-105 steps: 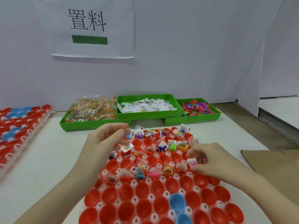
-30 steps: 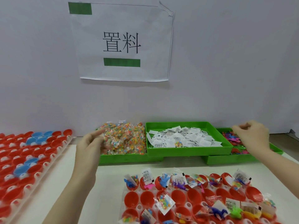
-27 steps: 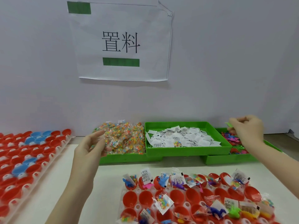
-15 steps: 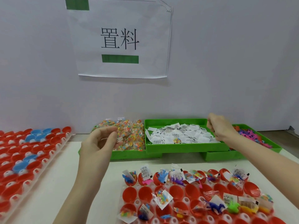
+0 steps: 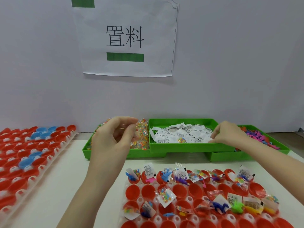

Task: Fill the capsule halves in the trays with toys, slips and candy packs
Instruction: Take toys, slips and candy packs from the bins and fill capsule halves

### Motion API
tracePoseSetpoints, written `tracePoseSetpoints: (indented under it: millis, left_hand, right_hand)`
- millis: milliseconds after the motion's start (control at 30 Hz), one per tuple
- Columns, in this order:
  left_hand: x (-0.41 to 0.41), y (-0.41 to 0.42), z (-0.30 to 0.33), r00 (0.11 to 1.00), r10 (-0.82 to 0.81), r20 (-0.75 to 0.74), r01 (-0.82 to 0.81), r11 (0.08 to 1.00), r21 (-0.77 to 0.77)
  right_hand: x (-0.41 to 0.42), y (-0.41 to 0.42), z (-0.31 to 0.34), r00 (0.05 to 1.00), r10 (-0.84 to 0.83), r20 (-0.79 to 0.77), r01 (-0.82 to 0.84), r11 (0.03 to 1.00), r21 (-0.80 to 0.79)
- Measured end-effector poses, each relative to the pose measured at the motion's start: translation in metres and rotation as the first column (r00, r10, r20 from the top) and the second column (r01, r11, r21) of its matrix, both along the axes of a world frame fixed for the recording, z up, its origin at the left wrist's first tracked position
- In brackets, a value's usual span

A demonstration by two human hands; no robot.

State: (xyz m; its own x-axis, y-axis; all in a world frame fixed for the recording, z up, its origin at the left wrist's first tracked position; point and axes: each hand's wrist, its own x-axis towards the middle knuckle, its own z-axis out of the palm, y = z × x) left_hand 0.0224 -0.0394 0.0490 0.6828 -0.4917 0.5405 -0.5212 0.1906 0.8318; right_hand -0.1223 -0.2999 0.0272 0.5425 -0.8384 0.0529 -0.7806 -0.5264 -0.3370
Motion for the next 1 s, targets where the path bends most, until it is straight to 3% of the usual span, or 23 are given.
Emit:
tracePoseSetpoints:
  millis: [167, 267, 333, 433, 600, 767, 833, 933, 1000]
  left_hand:
    - [-0.007, -0.002, 0.002, 0.999, -0.01, 0.032, 0.01, 1.0, 0.019]
    - [-0.014, -0.005, 0.001, 0.999, -0.046, -0.007, 0.046, 0.999, -0.004]
    - [-0.021, -0.011, -0.003, 0.992, -0.096, -0.086, 0.093, 0.995, -0.035]
    - [-0.034, -0.02, -0.011, 0.951, -0.199, -0.236, 0.192, 0.98, -0.052]
    - [-0.048, -0.027, -0.013, 0.869, -0.327, -0.371, 0.33, 0.942, -0.059]
    - [-0.059, -0.026, -0.009, 0.746, -0.51, -0.427, 0.502, 0.853, -0.141]
    - [-0.062, -0.025, -0.006, 0.764, -0.513, -0.391, 0.499, 0.854, -0.145]
    - [-0.063, -0.024, -0.005, 0.837, -0.428, -0.341, 0.408, 0.903, -0.133]
    - [-0.062, -0.022, -0.004, 0.849, -0.391, -0.356, 0.372, 0.92, -0.124]
  right_hand:
    - [-0.007, 0.002, 0.005, 0.957, -0.014, 0.289, 0.0, 0.999, 0.047]
    - [-0.012, 0.006, 0.014, 0.843, -0.057, 0.535, -0.018, 0.991, 0.133]
    - [-0.015, 0.02, 0.022, 0.769, -0.067, 0.636, -0.121, 0.961, 0.247]
    - [-0.019, 0.053, 0.036, 0.722, 0.003, 0.692, -0.341, 0.872, 0.352]
    - [-0.02, 0.112, 0.048, 0.636, 0.169, 0.753, -0.616, 0.699, 0.363]
    - [-0.012, 0.134, 0.038, 0.611, 0.328, 0.72, -0.516, 0.855, 0.049]
    - [-0.011, 0.139, 0.036, 0.595, 0.33, 0.733, -0.467, 0.884, -0.02]
    - [-0.015, 0.144, 0.034, 0.57, 0.35, 0.743, -0.468, 0.882, -0.057]
    - [-0.019, 0.146, 0.036, 0.553, 0.278, 0.785, -0.529, 0.845, 0.073]
